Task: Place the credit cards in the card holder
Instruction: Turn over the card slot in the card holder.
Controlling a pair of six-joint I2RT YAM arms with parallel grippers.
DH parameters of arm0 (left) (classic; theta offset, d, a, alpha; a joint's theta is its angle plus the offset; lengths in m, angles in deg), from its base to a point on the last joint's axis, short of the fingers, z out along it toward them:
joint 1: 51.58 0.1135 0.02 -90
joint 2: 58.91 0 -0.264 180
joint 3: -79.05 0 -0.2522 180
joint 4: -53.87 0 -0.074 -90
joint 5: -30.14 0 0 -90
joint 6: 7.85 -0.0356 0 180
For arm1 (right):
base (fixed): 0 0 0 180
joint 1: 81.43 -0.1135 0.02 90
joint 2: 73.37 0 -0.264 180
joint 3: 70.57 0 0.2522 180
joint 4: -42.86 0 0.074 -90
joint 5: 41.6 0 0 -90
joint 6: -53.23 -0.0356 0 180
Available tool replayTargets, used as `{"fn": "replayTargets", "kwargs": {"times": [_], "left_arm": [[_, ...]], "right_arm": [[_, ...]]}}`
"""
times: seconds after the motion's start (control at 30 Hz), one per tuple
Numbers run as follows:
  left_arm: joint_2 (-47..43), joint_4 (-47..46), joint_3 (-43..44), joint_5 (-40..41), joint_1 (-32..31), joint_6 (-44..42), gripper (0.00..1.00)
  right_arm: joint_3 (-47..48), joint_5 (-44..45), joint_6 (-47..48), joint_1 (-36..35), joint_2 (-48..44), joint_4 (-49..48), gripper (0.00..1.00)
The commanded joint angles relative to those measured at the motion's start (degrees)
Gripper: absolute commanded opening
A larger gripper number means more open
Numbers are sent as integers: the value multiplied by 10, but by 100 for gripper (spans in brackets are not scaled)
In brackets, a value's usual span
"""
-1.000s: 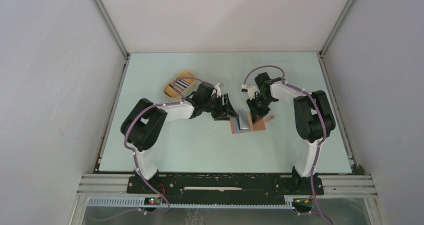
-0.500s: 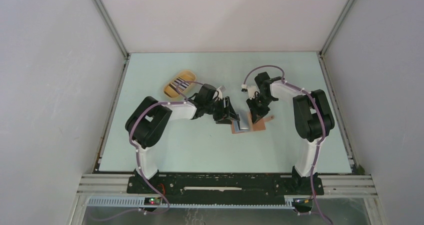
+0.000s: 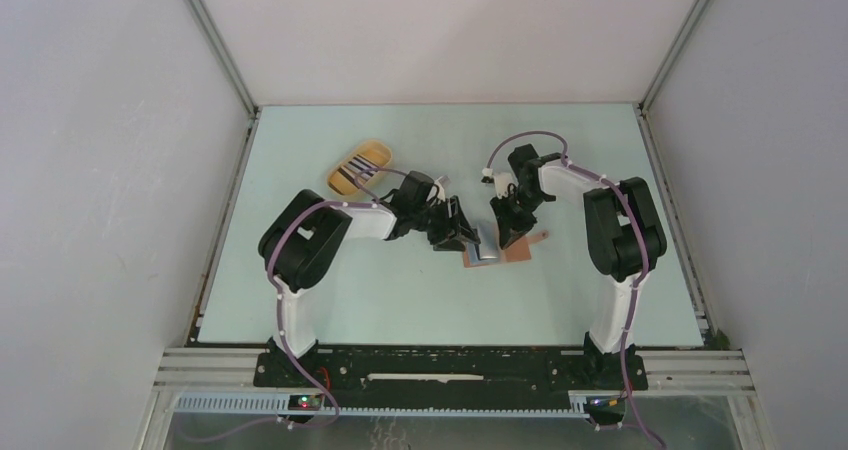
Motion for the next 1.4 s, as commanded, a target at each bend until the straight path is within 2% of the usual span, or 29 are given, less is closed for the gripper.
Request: {"fn": "replayTargets", "kwargs": {"times": [0.0, 0.5, 0.73, 0.9, 1.13, 1.37], "left_arm": [[4, -18, 30, -17, -2, 14, 59], [-30, -56, -3, -5, -2, 29, 54], [-16, -78, -5, -11, -2, 47, 54], [-4, -65, 4, -10, -2, 48, 54], [-11, -1, 12, 16, -2, 27, 55], [2, -26, 19, -6, -4, 35, 55]], "right_arm": [[10, -13, -14, -5, 15, 0, 24], [10, -21, -18, -6, 16, 4, 26], [10, -24, -19, -8, 16, 4, 26], [10, -24, -19, -10, 14, 3, 26], [10, -23, -19, -12, 16, 3, 26], [10, -30, -20, -15, 15, 4, 28]]}}
